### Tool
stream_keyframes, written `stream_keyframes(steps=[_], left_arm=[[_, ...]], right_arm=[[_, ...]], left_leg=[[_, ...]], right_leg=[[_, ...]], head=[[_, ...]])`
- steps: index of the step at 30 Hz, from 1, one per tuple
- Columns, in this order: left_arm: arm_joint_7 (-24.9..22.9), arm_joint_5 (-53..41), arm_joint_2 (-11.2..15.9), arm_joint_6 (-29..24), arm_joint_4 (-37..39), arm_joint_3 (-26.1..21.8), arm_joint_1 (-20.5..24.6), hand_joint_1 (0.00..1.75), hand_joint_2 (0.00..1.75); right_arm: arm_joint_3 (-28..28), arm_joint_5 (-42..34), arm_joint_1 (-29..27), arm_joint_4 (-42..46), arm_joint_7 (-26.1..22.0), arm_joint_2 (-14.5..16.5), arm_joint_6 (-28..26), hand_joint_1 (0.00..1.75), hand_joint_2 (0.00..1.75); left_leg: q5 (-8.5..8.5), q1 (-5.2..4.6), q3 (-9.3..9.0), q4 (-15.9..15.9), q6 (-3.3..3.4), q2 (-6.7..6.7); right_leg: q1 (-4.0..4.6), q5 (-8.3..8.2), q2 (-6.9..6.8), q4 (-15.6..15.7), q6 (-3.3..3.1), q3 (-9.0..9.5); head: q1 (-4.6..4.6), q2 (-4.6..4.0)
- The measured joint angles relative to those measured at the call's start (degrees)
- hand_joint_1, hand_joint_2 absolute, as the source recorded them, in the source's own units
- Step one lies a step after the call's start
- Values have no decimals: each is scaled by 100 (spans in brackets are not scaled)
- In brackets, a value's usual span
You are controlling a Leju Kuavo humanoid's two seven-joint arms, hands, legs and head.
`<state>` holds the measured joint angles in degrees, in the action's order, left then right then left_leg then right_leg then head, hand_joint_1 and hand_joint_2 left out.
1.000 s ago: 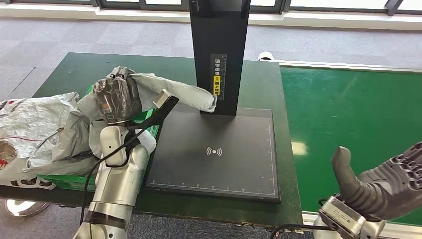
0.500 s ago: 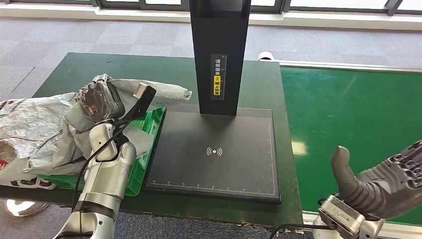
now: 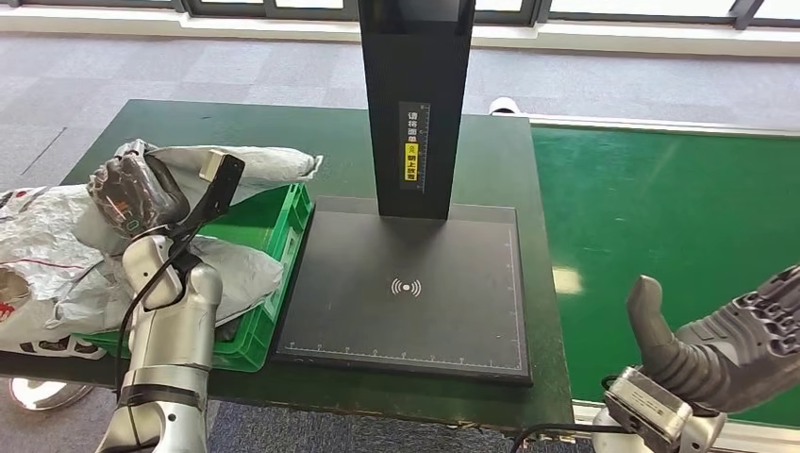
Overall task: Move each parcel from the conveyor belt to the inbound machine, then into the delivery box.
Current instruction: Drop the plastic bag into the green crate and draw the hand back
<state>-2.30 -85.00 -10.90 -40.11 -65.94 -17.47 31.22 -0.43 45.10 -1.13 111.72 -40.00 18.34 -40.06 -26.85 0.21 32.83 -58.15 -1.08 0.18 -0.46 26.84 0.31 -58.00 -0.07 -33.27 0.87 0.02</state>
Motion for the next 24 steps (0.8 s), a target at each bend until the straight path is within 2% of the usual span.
stream_keyframes(steps=[4,13,16,20,21,24], left_arm=[[255,19,-55,0,-123,-372,0,175,175],[1313,87,-271,0,-466,-1397,1,175,175],[1474,93,-353,0,-569,-1635,2,174,175],[1523,93,-416,0,-645,-1805,3,0,175],[1532,93,-427,0,-654,-1834,4,0,175],[1478,84,-444,0,-661,-1868,4,0,44]], right_arm=[[-18,2,-5,-5,0,0,0,0,175],[-57,49,-3,-115,1,0,0,0,175],[-58,50,0,-141,1,0,0,0,175],[-58,54,1,-163,3,0,0,0,175],[-58,62,2,-166,12,0,0,0,175],[-58,88,2,-176,30,0,0,0,175]], left_leg=[[0,0,0,0,0,1],[0,0,1,0,0,0],[0,0,1,0,0,0],[0,0,0,0,0,0],[0,0,0,0,0,0],[0,0,0,0,0,0]], right_leg=[[-2,0,0,0,0,0],[-1,0,0,0,0,0],[-1,0,-1,0,0,0],[-1,0,-1,0,0,0],[-1,0,-1,0,0,0],[-1,0,-1,0,0,0]], head=[[0,0],[0,0],[0,0],[0,0],[0,0],[0,0]])
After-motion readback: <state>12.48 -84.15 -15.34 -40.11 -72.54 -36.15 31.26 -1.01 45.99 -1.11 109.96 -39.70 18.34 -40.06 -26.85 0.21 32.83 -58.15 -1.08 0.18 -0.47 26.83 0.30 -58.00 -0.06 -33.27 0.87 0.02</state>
